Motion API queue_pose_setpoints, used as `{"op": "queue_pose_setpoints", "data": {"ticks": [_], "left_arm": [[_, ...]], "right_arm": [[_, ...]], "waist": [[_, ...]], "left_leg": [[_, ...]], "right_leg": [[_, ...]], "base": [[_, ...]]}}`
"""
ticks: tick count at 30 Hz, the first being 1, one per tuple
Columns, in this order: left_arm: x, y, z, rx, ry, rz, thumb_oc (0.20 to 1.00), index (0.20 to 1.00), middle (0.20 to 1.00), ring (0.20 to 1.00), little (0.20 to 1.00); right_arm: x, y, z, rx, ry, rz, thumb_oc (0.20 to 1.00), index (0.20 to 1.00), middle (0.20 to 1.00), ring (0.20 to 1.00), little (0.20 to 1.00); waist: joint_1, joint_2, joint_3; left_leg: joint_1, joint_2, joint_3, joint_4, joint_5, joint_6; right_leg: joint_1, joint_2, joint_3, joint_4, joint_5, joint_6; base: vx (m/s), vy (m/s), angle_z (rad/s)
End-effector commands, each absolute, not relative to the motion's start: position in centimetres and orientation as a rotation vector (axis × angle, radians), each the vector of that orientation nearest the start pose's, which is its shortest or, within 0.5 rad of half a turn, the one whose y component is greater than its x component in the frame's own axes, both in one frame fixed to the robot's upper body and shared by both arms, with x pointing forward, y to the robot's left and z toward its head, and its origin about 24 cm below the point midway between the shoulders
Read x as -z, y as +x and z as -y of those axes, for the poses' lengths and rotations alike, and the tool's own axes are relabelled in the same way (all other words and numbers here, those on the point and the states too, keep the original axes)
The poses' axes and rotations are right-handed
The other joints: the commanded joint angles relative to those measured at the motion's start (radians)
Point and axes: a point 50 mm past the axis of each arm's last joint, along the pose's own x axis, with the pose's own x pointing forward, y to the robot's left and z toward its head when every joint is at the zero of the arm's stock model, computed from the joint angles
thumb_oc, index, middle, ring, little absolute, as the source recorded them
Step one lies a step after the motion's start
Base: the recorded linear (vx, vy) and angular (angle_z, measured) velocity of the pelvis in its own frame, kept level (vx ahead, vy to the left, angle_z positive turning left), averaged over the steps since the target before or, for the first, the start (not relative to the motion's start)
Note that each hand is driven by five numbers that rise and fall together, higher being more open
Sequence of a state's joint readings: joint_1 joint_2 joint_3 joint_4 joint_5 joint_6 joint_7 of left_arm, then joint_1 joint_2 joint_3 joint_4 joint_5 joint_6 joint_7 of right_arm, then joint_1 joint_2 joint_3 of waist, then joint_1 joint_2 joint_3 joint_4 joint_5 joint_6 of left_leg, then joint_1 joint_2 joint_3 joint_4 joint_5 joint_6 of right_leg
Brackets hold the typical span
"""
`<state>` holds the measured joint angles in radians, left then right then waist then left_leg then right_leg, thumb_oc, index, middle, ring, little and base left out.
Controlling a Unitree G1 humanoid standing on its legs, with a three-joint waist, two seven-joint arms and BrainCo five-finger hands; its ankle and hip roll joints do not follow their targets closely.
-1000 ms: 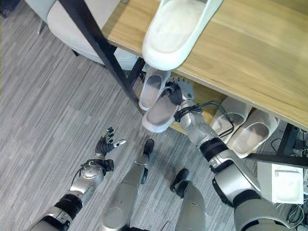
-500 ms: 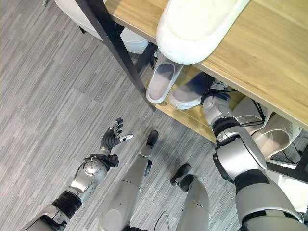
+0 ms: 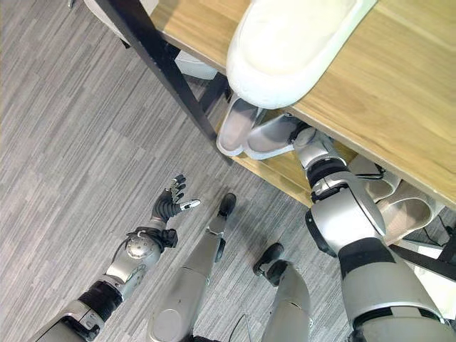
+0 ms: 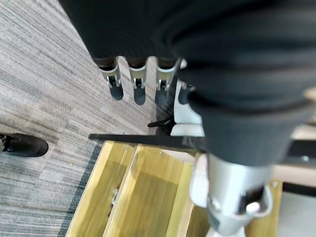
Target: Arrange the slippers neatly on the shoe rack.
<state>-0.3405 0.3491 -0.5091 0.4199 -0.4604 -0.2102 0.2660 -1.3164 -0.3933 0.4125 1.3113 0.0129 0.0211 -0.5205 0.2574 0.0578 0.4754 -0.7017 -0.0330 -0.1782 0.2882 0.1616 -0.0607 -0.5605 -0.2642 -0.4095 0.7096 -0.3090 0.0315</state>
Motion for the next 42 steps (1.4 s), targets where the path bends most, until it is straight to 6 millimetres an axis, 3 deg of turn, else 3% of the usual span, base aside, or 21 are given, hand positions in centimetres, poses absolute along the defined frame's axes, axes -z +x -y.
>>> {"op": "queue_pose_setpoints", "data": {"ticks": [1,2,6,12,19,23,26,28,29,32,33,39,40,42], "left_arm": [[-3.2,30.5,-12.6,0.084,0.010,-0.032,1.000,1.000,1.000,1.000,1.000],[-3.2,30.5,-12.6,0.084,0.023,-0.032,1.000,1.000,1.000,1.000,1.000],[-3.3,30.5,-12.8,0.074,0.034,-0.030,1.000,1.000,1.000,1.000,1.000],[-3.0,30.3,-13.3,0.050,0.034,-0.040,1.000,1.000,1.000,1.000,1.000],[-3.0,30.2,-12.7,0.078,0.036,-0.037,1.000,1.000,1.000,1.000,1.000],[-2.8,30.1,-12.6,0.087,0.051,-0.046,1.000,1.000,1.000,1.000,1.000],[-3.1,30.1,-12.3,0.116,0.047,-0.030,1.000,1.000,1.000,1.000,1.000],[-3.1,30.1,-12.2,0.127,0.050,-0.033,1.000,1.000,1.000,1.000,1.000],[-3.0,30.1,-12.1,0.134,0.051,-0.035,1.000,1.000,1.000,1.000,1.000],[-3.0,30.1,-12.0,0.154,0.056,-0.038,1.000,1.000,1.000,1.000,1.000],[-2.9,30.1,-12.0,0.155,0.055,-0.040,1.000,1.000,1.000,1.000,1.000],[-3.1,30.3,-12.0,0.155,0.057,-0.033,1.000,1.000,1.000,1.000,1.000],[-3.2,30.3,-12.0,0.155,0.058,-0.031,1.000,1.000,1.000,1.000,1.000],[-2.6,30.3,-12.3,0.124,0.055,-0.055,1.000,1.000,1.000,1.000,1.000]], "right_arm": [[-20.8,42.0,18.5,0.516,-0.326,0.199,1.000,1.000,1.000,1.000,1.000],[-20.4,42.0,18.3,0.510,-0.303,0.192,1.000,1.000,1.000,1.000,1.000],[-18.2,41.6,17.4,0.492,-0.103,0.146,1.000,1.000,1.000,1.000,1.000],[-15.8,41.1,15.7,0.433,0.032,0.087,1.000,1.000,1.000,1.000,1.000],[-16.6,41.4,16.8,0.478,0.006,0.094,1.000,1.000,1.000,1.000,1.000],[-17.4,41.4,17.3,0.494,-0.061,0.128,1.000,1.000,1.000,1.000,1.000],[-20.9,41.8,19.8,0.559,-0.128,0.195,1.000,1.000,1.000,1.000,1.000],[-22.3,41.8,20.7,0.581,-0.145,0.215,1.000,1.000,1.000,1.000,1.000],[-22.7,41.8,20.9,0.584,-0.149,0.222,1.000,1.000,1.000,1.000,1.000],[-24.5,41.8,21.8,0.601,-0.190,0.252,1.000,1.000,1.000,1.000,1.000],[-24.8,41.8,22.0,0.603,-0.191,0.258,1.000,1.000,1.000,1.000,1.000],[-26.7,41.7,21.7,0.586,-0.249,0.328,1.000,1.000,1.000,1.000,1.000],[-26.7,41.7,21.7,0.587,-0.248,0.329,1.000,1.000,1.000,1.000,1.000],[-26.7,41.8,18.9,0.511,-0.217,0.391,1.000,1.000,1.000,1.000,1.000]], "waist": [[-0.010,-0.025,-0.012],[-0.015,-0.026,-0.009],[-0.029,-0.028,-0.005],[-0.041,-0.032,0.002],[-0.041,-0.021,0.007],[-0.048,-0.025,0.007],[-0.044,-0.022,0.005],[-0.043,-0.021,0.006],[-0.043,-0.023,0.002],[-0.039,-0.018,0.005],[-0.041,-0.021,0.001],[-0.043,-0.028,0.001],[-0.042,-0.025,0.005],[-0.058,-0.038,0.003]], "left_leg": [[0.056,0.015,0.043,0.134,-0.232,0.007],[0.051,0.015,0.046,0.120,-0.198,0.009],[0.073,0.019,0.050,0.102,-0.194,0.007],[0.092,0.023,0.060,0.092,-0.192,0.007],[0.093,0.023,0.061,0.079,-0.183,0.005],[0.096,0.023,0.062,0.075,-0.183,0.007],[0.084,0.020,0.062,0.080,-0.184,0.007],[0.081,0.019,0.062,0.079,-0.182,0.008],[0.092,0.020,0.061,0.084,-0.212,0.005],[0.082,0.018,0.062,0.077,-0.180,0.009],[0.092,0.019,0.061,0.082,-0.209,0.006],[0.083,0.020,0.063,0.074,-0.203,0.004],[0.073,0.018,0.064,0.069,-0.173,0.007],[0.084,0.024,0.071,0.058,-0.170,0.006]], "right_leg": [[0.025,0.023,0.086,-0.200,0.147,0.095],[0.026,0.023,0.078,-0.219,0.178,0.087],[0.047,0.026,0.080,-0.238,0.184,0.085],[0.061,0.029,0.088,-0.254,0.190,0.084],[0.064,0.030,0.084,-0.266,0.196,0.087],[0.065,0.030,0.085,-0.269,0.197,0.088],[0.054,0.027,0.087,-0.264,0.200,0.090],[0.049,0.027,0.088,-0.262,0.203,0.091],[0.056,0.027,0.095,-0.254,0.176,0.099],[0.045,0.023,0.089,-0.260,0.204,0.091],[0.052,0.025,0.097,-0.254,0.179,0.099],[0.044,0.025,0.096,-0.260,0.187,0.103],[0.036,0.023,0.089,-0.268,0.214,0.094],[0.045,0.029,0.094,-0.279,0.217,0.094]], "base": [[-0.08,0.058,-0.06],[-0.09,0.060,-0.07],[-0.03,0.001,-0.16],[-0.01,-0.003,-0.07],[0.00,0.000,0.00],[0.00,0.000,0.00],[0.00,0.000,0.00],[0.04,-0.015,-0.01],[0.08,-0.026,0.00],[-0.03,0.010,0.01],[0.08,-0.031,-0.02],[0.00,0.000,0.00],[-0.07,0.041,0.01],[-0.01,0.028,0.02]]}}
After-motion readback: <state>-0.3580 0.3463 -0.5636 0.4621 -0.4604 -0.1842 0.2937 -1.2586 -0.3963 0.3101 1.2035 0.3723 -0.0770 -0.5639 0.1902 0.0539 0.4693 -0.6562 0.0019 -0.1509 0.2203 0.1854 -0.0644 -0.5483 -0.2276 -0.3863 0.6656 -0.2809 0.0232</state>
